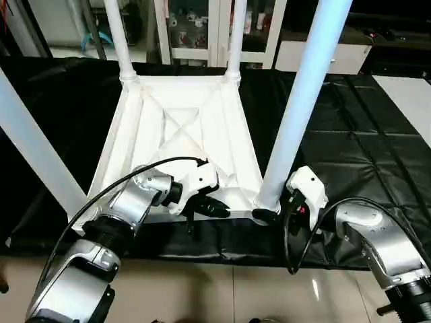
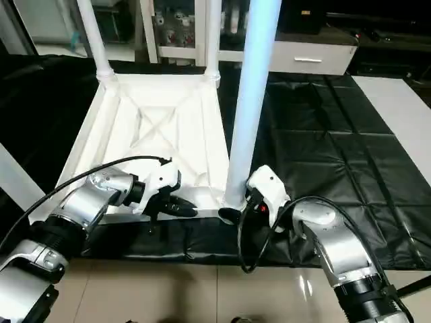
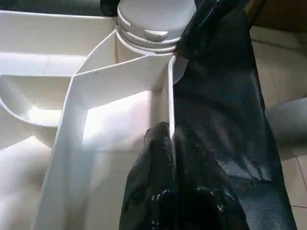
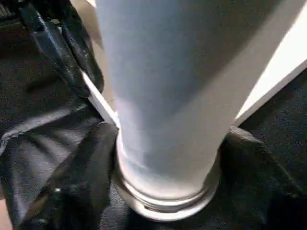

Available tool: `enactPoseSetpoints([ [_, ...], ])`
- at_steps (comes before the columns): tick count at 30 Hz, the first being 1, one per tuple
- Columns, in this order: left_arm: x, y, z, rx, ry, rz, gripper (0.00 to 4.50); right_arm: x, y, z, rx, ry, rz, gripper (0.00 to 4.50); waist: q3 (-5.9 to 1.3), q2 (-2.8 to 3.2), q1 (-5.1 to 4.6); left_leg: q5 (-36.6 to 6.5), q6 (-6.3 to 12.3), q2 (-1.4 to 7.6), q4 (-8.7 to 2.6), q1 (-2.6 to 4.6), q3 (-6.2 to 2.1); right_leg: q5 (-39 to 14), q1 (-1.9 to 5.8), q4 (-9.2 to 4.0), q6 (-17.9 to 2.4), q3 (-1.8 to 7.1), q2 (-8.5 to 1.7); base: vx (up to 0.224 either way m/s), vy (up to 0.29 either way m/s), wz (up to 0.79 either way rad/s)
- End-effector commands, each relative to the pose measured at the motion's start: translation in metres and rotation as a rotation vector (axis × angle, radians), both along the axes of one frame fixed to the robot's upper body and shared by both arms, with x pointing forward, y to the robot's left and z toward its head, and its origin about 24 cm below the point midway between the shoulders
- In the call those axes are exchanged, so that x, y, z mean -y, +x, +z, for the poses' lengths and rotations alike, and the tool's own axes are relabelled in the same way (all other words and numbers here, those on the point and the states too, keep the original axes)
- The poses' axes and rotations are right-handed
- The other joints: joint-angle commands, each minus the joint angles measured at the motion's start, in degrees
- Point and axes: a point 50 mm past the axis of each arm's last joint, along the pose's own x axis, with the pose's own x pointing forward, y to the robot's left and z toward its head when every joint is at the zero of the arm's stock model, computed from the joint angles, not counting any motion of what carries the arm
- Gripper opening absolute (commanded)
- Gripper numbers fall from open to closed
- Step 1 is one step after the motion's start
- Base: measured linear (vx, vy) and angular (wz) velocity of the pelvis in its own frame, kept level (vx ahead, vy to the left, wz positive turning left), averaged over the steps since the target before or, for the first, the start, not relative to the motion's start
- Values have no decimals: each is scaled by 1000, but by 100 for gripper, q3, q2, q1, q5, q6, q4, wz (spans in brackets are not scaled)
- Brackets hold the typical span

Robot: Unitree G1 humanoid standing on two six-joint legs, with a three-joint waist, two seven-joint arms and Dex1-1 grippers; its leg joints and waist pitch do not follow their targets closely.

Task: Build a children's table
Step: Rotate leg to tighten

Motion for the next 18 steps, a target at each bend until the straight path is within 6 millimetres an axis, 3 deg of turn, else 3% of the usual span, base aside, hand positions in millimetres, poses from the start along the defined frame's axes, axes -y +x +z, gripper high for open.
enactPoseSetpoints([
  [1, 1, -13, -19, -89, 52, -51, 0, 5, 2, 3, 15, 9, -18, 305, -350, -54, -6, -993, 486, 54, -389, 37, 20, -1098, 346, -235, -1401, 91, -53, 0, 0, 0],
  [7, 1, -14, -19, -102, 48, -56, 0, 4, 1, 2, 11, 38, -27, 272, -340, -48, -12, -1090, 439, 52, -398, 35, 14, -1198, 339, -248, -1368, 87, -47, 0, 0, 0],
  [18, 3, -13, -19, -102, 21, -21, 0, 1, 8, 2, 37, 188, -176, 268, -316, -39, -40, -1344, 326, 49, -430, 24, 4, -1524, 320, -289, -1289, 82, -48, 0, 0, 0],
])
